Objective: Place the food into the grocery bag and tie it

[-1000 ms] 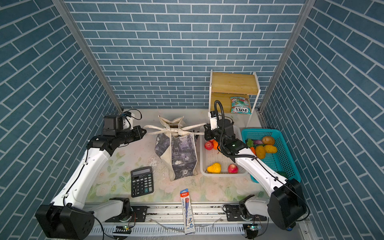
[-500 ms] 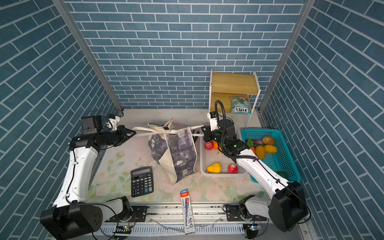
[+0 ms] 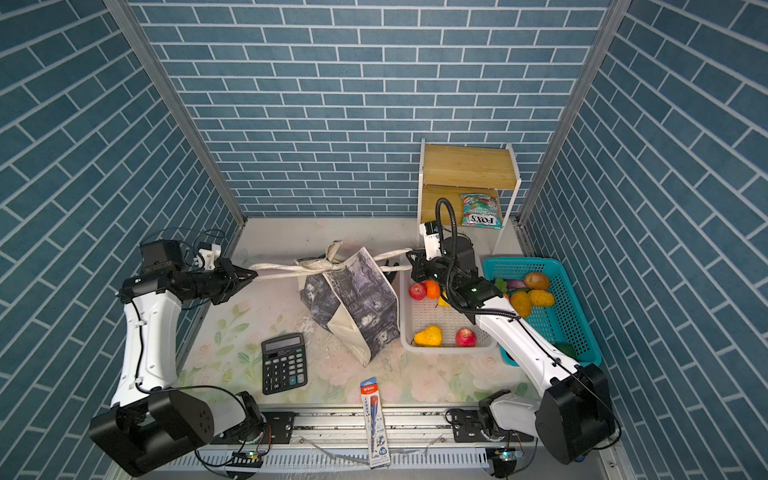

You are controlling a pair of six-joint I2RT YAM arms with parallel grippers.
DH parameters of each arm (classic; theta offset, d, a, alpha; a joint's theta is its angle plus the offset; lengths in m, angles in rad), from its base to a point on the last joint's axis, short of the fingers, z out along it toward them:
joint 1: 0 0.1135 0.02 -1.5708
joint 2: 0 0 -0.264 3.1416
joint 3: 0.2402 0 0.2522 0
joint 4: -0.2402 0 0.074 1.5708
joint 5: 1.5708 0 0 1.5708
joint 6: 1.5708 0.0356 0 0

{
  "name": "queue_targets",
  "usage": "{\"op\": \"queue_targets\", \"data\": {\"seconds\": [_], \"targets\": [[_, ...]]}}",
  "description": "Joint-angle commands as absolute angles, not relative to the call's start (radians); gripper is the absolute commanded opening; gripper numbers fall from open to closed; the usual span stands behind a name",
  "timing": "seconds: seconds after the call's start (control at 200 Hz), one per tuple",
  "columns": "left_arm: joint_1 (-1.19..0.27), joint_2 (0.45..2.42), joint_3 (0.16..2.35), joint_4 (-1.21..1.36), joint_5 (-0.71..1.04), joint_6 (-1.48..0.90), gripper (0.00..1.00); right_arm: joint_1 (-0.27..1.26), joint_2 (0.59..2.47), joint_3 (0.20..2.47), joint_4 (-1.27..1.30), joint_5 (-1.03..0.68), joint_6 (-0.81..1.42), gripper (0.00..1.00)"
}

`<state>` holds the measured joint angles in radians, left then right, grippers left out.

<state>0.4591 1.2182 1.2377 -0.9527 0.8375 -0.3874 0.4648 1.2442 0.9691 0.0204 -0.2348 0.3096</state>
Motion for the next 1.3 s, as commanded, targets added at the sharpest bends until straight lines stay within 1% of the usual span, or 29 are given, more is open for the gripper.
{"op": "queue_targets", "data": {"seconds": [0.0, 0.13, 0.215, 0.33, 0.485, 0.665, 0.79, 1.02, 1.07, 1.135, 1.22, 1.295], "targets": [[0.710, 1.240, 1.264, -0.684, 0.222, -0.384, 0.00, 0.128, 1.155, 0.982, 0.046, 0.499, 0.364, 0.00], [0.706, 1.246, 1.249, -0.641, 0.339, -0.408, 0.00, 0.129, 1.167, 0.997, 0.043, 0.416, 0.381, 0.00], [0.687, 1.238, 1.237, -0.603, 0.426, -0.427, 0.00, 0.131, 1.183, 1.005, 0.062, 0.314, 0.401, 0.00], [0.608, 1.234, 1.252, -0.570, 0.521, -0.448, 0.00, 0.156, 1.220, 1.025, 0.104, 0.183, 0.406, 0.00], [0.427, 1.228, 1.291, -0.530, 0.565, -0.482, 0.00, 0.219, 1.270, 1.049, 0.223, 0.009, 0.380, 0.00], [0.262, 1.233, 1.293, -0.493, 0.595, -0.504, 0.00, 0.312, 1.314, 1.052, 0.339, -0.122, 0.293, 0.00], [0.213, 1.225, 1.232, -0.476, 0.630, -0.504, 0.00, 0.356, 1.333, 1.030, 0.359, -0.183, 0.276, 0.00], [0.187, 1.199, 1.126, -0.531, 0.675, -0.457, 0.00, 0.391, 1.344, 0.939, 0.377, -0.274, 0.271, 0.00], [0.186, 1.192, 1.118, -0.548, 0.694, -0.445, 0.03, 0.397, 1.338, 0.922, 0.378, -0.292, 0.259, 0.00], [0.184, 1.182, 1.115, -0.562, 0.720, -0.431, 0.07, 0.402, 1.328, 0.912, 0.375, -0.323, 0.240, 0.16], [0.186, 1.162, 1.117, -0.581, 0.747, -0.422, 0.18, 0.412, 1.315, 0.908, 0.354, -0.357, 0.209, 0.35], [0.184, 1.140, 1.122, -0.591, 0.771, -0.422, 0.33, 0.418, 1.298, 0.908, 0.329, -0.371, 0.181, 0.61]]}}
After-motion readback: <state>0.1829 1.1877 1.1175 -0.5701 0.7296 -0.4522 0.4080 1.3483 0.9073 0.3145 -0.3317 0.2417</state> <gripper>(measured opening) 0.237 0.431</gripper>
